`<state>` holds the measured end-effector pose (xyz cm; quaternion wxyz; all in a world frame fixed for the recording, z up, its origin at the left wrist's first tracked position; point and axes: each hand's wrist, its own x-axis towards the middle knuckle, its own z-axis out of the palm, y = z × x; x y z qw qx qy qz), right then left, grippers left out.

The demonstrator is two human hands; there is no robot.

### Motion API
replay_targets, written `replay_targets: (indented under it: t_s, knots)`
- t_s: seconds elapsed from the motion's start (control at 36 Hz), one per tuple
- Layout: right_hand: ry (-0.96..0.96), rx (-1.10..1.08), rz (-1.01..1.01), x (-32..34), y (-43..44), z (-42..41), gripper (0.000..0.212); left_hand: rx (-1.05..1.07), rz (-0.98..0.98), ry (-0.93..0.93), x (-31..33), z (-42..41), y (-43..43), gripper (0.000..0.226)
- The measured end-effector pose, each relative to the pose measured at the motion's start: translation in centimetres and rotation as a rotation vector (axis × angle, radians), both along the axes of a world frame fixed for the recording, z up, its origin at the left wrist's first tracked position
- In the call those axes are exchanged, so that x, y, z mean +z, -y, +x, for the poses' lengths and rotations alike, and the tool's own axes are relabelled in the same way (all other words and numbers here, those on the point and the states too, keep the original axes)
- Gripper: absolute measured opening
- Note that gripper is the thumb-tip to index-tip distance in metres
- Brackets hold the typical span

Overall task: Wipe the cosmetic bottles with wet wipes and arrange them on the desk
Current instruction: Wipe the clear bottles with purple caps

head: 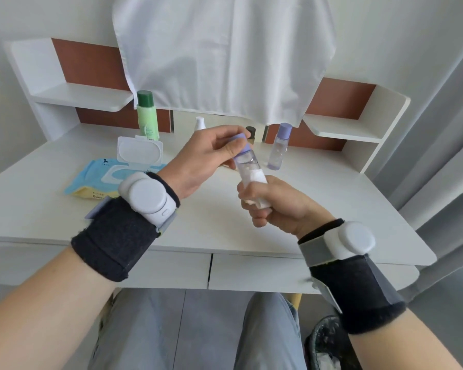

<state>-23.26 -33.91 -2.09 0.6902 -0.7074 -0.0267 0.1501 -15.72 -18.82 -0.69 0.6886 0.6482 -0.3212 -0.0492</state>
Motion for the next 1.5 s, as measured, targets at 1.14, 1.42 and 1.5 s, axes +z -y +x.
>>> replay_targets:
  t_s: [1.14,1.42,1.5]
  knots:
    - [0.021,-0.469,0.279,-3.0,5.7,1.4,0.004,0.487,-0.032,0.148,-0.1,1.1,5.6,0.013]
    - [-0.010,-0.511,0.859,-3.1,10.0,1.4,0.044,0.459,0.170,0.261,-1.2,2.5,10.6,0.023]
    - [0.037,-0.509,0.915,-3.3,10.9,1.3,0.054,0.437,0.193,0.275,-1.2,2.9,12.6,0.023]
